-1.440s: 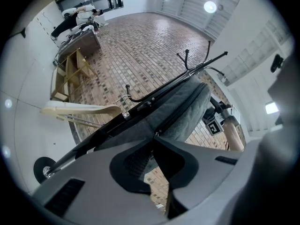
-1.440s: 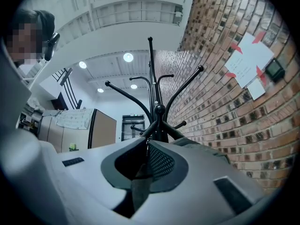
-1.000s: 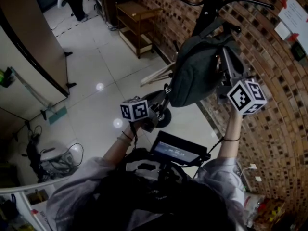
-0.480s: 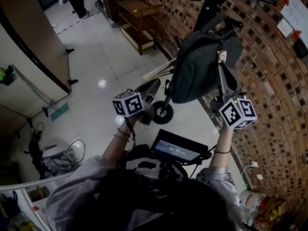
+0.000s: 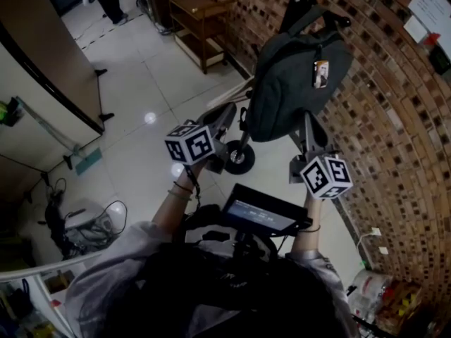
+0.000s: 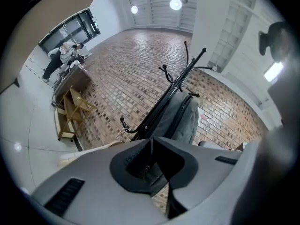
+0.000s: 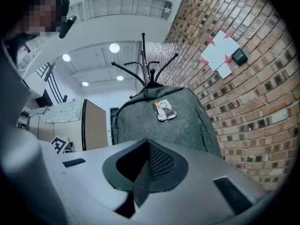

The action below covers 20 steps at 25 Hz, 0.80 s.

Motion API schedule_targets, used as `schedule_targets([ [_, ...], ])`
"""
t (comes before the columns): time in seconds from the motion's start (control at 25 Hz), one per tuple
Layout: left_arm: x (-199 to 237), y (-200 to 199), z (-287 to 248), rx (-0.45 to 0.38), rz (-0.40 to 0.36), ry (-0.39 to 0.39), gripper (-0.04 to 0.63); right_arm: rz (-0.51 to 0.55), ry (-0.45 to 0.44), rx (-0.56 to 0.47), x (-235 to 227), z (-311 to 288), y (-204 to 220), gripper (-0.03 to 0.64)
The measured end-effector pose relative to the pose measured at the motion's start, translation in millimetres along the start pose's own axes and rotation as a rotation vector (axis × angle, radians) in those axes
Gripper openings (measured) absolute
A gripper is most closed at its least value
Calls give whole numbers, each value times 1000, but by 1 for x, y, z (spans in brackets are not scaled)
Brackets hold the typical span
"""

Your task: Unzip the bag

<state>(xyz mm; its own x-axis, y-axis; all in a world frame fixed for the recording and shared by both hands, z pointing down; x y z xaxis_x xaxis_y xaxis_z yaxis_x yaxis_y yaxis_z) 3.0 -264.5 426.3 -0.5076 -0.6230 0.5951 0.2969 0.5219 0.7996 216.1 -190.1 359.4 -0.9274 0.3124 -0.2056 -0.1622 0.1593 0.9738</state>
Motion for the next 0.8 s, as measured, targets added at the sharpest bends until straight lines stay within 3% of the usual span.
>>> schedule_targets([
  [0.4, -20, -5, -11, -3, -40, 2, 23, -15, 21, 80, 15, -4, 44, -8],
  [0.8, -24, 1, -10, 10, -55, -5, 23, 43, 33, 82, 23, -4, 47, -8],
])
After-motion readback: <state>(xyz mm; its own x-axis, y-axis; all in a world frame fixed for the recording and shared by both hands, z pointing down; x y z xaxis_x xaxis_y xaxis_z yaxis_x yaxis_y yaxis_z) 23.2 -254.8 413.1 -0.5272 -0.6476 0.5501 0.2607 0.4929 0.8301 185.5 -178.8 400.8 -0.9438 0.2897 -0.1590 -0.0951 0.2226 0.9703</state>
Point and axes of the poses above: the fingertips, and each gripper's own axes: z backward along the fingers, x to its left, y out of its underside, the point moved 4 cm from there along z, backward along the fingers, and after that the axes turned 10 degrees about x, right-handed, at the moved point
